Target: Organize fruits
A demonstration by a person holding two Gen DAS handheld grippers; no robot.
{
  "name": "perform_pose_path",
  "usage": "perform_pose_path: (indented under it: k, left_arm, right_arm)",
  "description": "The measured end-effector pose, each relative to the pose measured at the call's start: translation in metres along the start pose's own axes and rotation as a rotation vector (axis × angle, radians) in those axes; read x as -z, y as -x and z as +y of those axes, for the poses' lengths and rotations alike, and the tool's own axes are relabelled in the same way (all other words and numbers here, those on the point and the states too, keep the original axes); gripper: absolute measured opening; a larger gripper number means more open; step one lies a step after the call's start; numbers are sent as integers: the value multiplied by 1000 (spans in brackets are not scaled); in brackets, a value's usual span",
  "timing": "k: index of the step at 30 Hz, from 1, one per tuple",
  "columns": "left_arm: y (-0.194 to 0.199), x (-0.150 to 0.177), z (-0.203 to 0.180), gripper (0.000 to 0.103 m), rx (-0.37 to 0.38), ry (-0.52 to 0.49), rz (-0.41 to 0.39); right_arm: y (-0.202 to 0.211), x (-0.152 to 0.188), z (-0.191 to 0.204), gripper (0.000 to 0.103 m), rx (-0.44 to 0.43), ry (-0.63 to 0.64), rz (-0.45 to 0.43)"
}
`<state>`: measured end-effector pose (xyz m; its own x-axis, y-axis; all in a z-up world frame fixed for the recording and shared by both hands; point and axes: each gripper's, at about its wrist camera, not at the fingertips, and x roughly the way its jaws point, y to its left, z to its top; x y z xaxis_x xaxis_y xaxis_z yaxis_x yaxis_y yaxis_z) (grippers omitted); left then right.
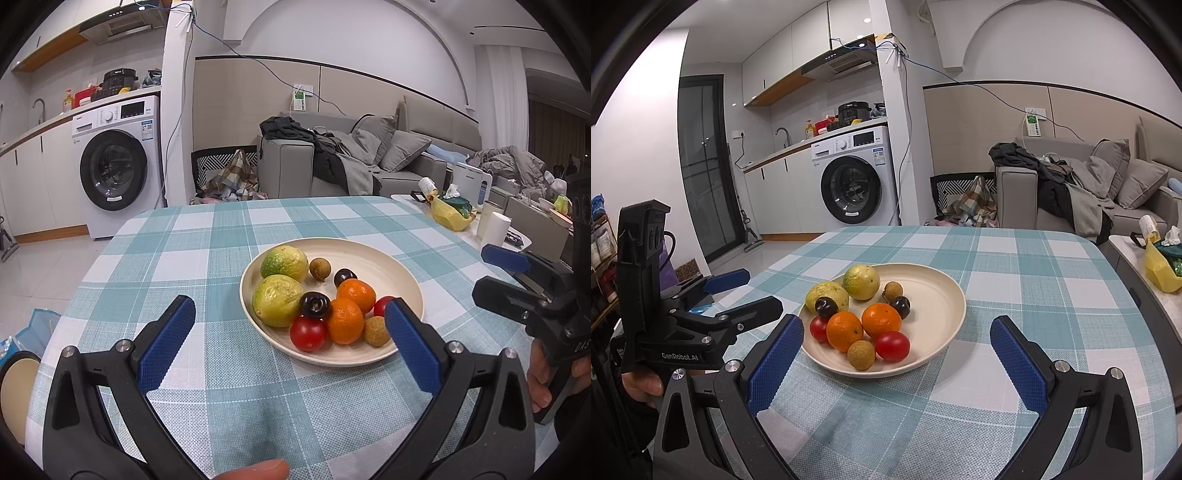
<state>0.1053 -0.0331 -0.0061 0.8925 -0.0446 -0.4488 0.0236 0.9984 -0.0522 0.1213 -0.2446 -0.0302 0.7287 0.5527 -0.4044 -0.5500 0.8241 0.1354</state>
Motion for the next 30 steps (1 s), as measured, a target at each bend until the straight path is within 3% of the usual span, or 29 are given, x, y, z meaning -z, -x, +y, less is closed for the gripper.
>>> perform_pose_path:
  k: [30]
  left_arm:
    - [-2, -1, -3, 102, 1, -12, -6]
  right_arm:
    - [-1, -1, 2, 103, -3, 2, 2]
